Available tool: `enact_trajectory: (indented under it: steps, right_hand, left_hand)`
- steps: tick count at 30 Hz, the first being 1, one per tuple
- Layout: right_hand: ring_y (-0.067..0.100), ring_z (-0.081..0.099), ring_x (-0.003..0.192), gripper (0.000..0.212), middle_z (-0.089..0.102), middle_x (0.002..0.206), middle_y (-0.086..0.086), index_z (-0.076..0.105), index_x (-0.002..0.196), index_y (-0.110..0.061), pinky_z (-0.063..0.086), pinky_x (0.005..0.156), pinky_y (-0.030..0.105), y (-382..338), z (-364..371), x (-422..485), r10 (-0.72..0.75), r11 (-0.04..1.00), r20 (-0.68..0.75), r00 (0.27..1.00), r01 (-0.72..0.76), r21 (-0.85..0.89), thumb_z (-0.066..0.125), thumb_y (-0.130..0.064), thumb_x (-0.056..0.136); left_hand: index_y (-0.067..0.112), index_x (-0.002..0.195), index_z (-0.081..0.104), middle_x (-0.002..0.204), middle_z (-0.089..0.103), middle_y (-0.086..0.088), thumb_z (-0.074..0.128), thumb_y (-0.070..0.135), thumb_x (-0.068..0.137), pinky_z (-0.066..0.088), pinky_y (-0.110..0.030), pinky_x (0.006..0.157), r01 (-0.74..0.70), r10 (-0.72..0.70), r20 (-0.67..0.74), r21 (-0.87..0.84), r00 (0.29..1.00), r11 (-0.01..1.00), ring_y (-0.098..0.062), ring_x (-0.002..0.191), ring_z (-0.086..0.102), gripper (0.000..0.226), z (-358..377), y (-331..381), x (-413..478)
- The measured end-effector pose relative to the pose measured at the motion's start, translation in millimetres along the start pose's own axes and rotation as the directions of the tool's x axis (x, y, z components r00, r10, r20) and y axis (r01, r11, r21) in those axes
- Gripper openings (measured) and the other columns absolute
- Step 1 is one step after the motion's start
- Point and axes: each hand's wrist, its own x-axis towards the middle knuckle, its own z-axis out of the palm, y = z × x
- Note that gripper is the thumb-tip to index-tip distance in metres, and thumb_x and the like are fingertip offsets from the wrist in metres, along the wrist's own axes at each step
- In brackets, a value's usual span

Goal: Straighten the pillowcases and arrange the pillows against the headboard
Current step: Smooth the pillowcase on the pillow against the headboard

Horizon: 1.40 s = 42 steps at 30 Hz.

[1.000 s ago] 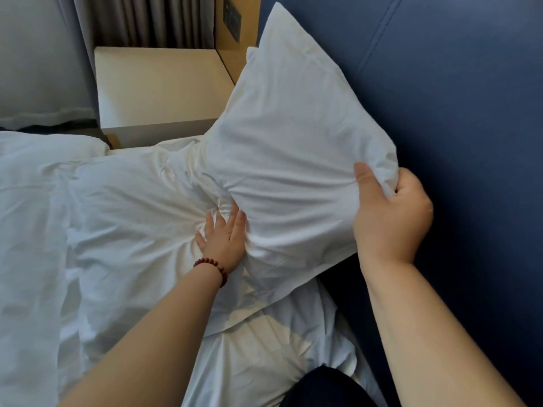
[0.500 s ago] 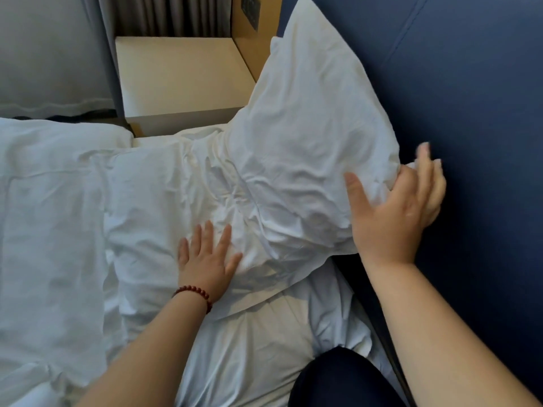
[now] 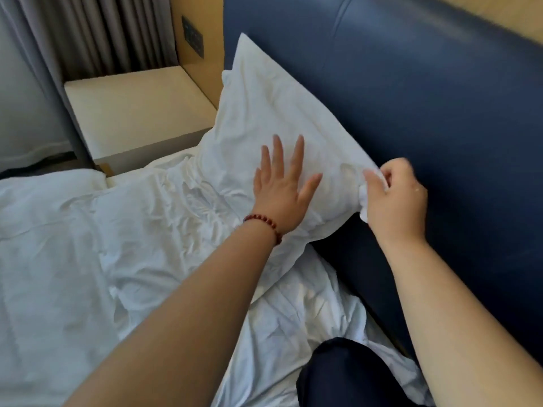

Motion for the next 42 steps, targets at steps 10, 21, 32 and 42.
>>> enact_trajectory:
  steps: [10,21,32,42]
  right_hand:
    - [0.028,0.059,0.074,0.018,0.063,0.076,-0.001,0.062,0.082,-0.014,0.045,0.059,0.034,-1,-6,8,0.204,0.976,-0.038,0.978,-0.207,-0.071,0.058,-0.029,0.091]
    - [0.002,0.057,0.077,0.016,0.063,0.088,-0.013,0.068,0.102,-0.016,0.038,0.064,0.002,30,-36,-46,0.287,0.951,-0.271,0.919,-0.239,0.196,0.060,-0.027,0.093]
    - [0.029,0.053,0.114,0.041,0.061,0.123,0.007,0.061,0.124,-0.015,0.043,0.095,0.037,233,-26,-231,-0.003,0.997,0.584,0.811,0.048,-0.061,0.065,-0.036,0.090]
    - [0.018,0.008,0.150,0.060,0.012,0.163,-0.004,0.028,0.151,-0.031,0.009,0.119,0.033,340,-35,-321,-0.120,0.934,0.854,0.507,0.350,-0.077,0.047,-0.047,0.097]
  left_hand:
    - [0.043,0.151,-0.017,0.160,-0.030,0.002,0.022,0.064,0.097,-0.004,-0.051,0.120,-0.015,-0.011,0.187,0.140,0.982,0.990,-0.026,0.147,-0.027,0.069,10,-2,24]
    - [0.031,0.157,0.000,0.164,-0.015,0.001,0.030,0.054,0.101,0.000,-0.038,0.122,-0.053,0.036,0.153,0.109,0.988,0.993,-0.022,0.151,-0.014,0.067,23,0,-34]
    - [0.020,0.149,0.036,0.153,0.039,0.000,0.039,0.040,0.102,0.028,-0.033,0.114,0.224,-0.265,0.190,0.213,0.945,0.951,-0.021,0.140,0.033,0.051,196,26,-228]
    - [0.022,0.157,-0.001,0.164,-0.013,-0.004,0.030,0.042,0.102,-0.002,-0.039,0.123,0.525,-0.643,0.263,0.399,0.719,0.751,-0.025,0.151,-0.013,0.066,301,36,-364]
